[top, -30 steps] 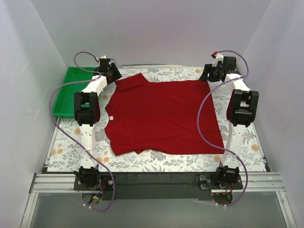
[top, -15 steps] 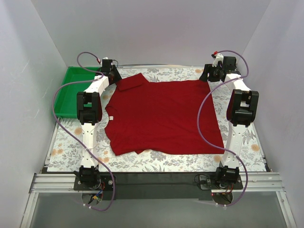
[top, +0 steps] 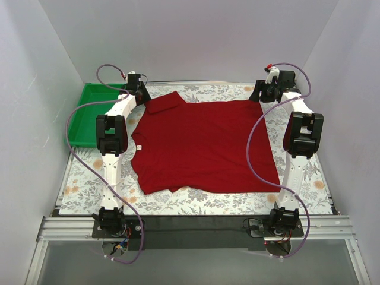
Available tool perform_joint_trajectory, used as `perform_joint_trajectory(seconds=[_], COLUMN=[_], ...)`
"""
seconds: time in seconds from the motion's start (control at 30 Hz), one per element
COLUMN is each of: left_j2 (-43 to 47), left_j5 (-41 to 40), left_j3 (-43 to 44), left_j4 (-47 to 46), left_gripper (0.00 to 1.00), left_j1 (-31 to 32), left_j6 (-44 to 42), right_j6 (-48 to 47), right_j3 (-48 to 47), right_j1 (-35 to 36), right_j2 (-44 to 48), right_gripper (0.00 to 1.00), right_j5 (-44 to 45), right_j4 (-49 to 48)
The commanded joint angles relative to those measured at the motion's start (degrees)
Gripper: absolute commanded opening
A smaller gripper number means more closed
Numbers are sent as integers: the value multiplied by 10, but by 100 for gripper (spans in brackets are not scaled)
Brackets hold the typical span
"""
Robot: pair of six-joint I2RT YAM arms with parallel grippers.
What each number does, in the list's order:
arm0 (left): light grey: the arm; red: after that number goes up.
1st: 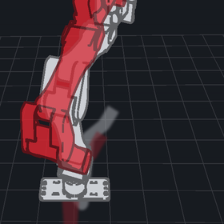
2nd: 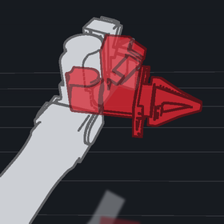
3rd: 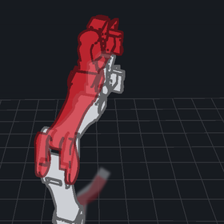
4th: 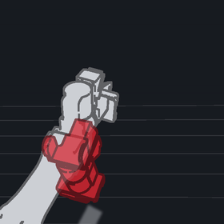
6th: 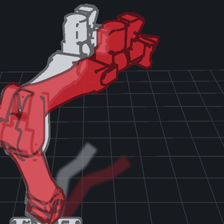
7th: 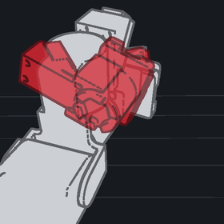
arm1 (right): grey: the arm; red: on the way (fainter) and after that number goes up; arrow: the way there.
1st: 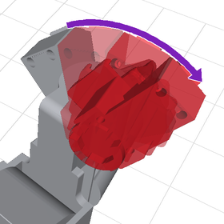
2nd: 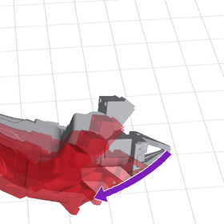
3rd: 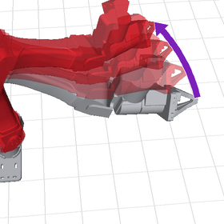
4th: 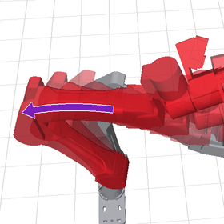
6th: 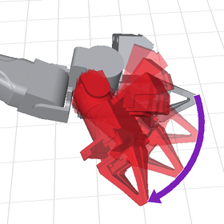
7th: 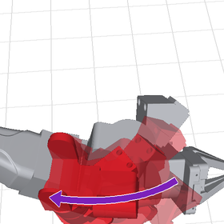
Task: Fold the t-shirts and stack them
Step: Flatten the tshirt out
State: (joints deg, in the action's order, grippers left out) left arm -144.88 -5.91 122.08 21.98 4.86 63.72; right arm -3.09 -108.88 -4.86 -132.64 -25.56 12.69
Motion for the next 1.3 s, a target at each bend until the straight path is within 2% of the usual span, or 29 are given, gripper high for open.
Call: perform_joint_trajectory(seconds=[0.0, 0.13, 0.23, 0.27, 0.33, 0.37, 0.53, 0.83, 1.07, 1.27], left_j2=[-14, -26, -27, -26, -23, -16, 19, 117, 136, 131], left_j5=[15, 22, 25, 25, 33, 34, 51, 56, 58, 82], left_j3=[21, 30, 32, 33, 34, 33, 18, -83, -109, -105], left_j4=[14, 20, 20, 20, 18, 16, -6, -72, -86, -87], left_gripper=[38, 24, 17, 12, 7, 0, 0, 0, 0, 0], left_j1=[2, 2, 2, 2, 2, 2, 2, -3, -8, -9], left_j6=[-4, -3, -5, -6, -11, -11, -17, -22, -24, -22], right_j6=[9, 12, 14, 14, 13, 13, 15, 58, 73, 88], right_j3=[-22, -23, -26, -27, -28, -29, -41, -77, -131, -191], right_j1=[-1, -4, -5, -5, -6, -6, -9, -23, -25, -24], right_j2=[1, 1, 2, 1, 1, -1, -7, -35, -87, -133], right_gripper=[58, 58, 58, 58, 57, 58, 57, 56, 45, 44], right_j5=[4, 3, 4, 6, 14, 18, 57, 60, 46, 36], right_j4=[-8, -8, -8, -7, -7, -7, -5, 0, 22, 38])
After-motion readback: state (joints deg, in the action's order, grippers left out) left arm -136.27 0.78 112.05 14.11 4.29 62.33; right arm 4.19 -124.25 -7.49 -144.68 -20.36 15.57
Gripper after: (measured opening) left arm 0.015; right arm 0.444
